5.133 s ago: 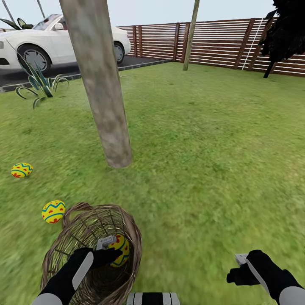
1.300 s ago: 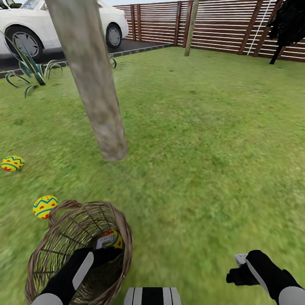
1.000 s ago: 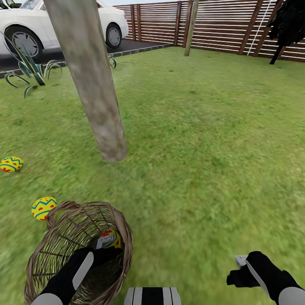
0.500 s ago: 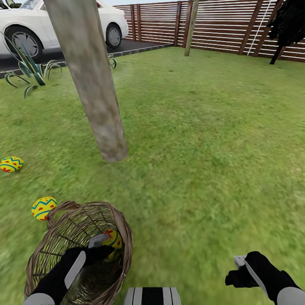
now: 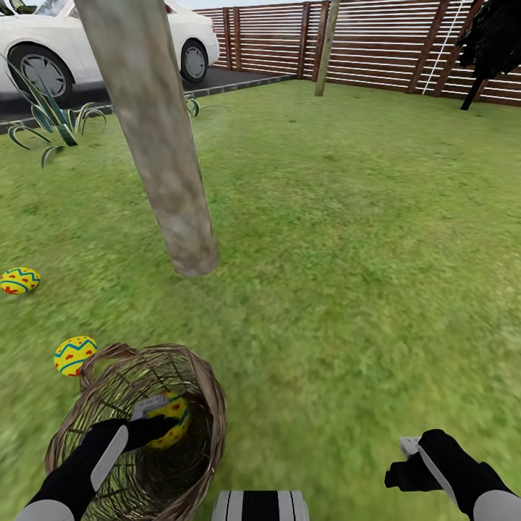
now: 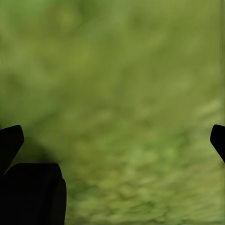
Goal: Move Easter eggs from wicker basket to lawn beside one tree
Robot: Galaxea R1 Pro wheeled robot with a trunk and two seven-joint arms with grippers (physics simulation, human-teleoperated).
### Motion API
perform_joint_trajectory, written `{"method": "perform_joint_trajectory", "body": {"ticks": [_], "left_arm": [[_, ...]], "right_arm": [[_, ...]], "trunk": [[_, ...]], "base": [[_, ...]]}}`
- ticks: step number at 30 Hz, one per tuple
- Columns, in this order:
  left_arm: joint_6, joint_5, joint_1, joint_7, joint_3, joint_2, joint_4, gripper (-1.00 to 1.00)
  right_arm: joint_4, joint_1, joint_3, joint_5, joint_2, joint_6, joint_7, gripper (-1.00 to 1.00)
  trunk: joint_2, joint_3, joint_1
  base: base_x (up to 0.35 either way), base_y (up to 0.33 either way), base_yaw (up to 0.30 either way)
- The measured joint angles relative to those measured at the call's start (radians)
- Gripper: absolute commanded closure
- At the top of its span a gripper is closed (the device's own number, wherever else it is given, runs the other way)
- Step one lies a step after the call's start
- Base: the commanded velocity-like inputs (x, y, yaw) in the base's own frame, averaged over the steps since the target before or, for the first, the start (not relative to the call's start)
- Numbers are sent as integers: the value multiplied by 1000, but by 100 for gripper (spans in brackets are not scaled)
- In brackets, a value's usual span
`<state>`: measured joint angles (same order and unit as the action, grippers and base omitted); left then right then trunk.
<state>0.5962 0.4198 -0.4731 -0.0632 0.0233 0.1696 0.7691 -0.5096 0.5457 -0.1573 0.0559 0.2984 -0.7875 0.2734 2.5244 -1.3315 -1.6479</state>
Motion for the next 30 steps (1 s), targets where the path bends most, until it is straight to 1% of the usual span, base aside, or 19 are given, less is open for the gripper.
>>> {"method": "perform_joint_trajectory", "body": {"ticks": [9, 15, 19, 22, 29, 30], "left_arm": [[-1, 0, 1, 1, -1, 1, 1, -100], [-3, 2, 0, -9, -1, 0, 1, -100], [-40, 2, 0, -11, -1, 0, 2, -100], [-44, 2, 1, -12, -1, -2, 2, -100], [-43, 4, 0, -9, -1, -3, 3, -100], [-43, 5, 0, -9, -1, -3, 3, -100]], "right_arm": [[0, 0, 0, 0, -1, 1, 0, -100], [0, 0, 0, 0, -1, 2, 0, -100], [1, 0, 0, 0, -1, 3, 0, -100], [2, 0, 0, -1, -1, 3, 0, -100], [2, 0, 0, -1, -1, 2, 0, -100], [2, 0, 0, 0, 0, 2, 0, -100]], "trunk": [[0, 0, 0], [0, 0, 0], [0, 0, 0], [0, 0, 0], [2, -27, -3], [2, -27, -3]], "base": [[0, 0, 0], [0, 0, 0], [0, 0, 0], [0, 0, 0], [0, 0, 0], [0, 0, 0]]}}
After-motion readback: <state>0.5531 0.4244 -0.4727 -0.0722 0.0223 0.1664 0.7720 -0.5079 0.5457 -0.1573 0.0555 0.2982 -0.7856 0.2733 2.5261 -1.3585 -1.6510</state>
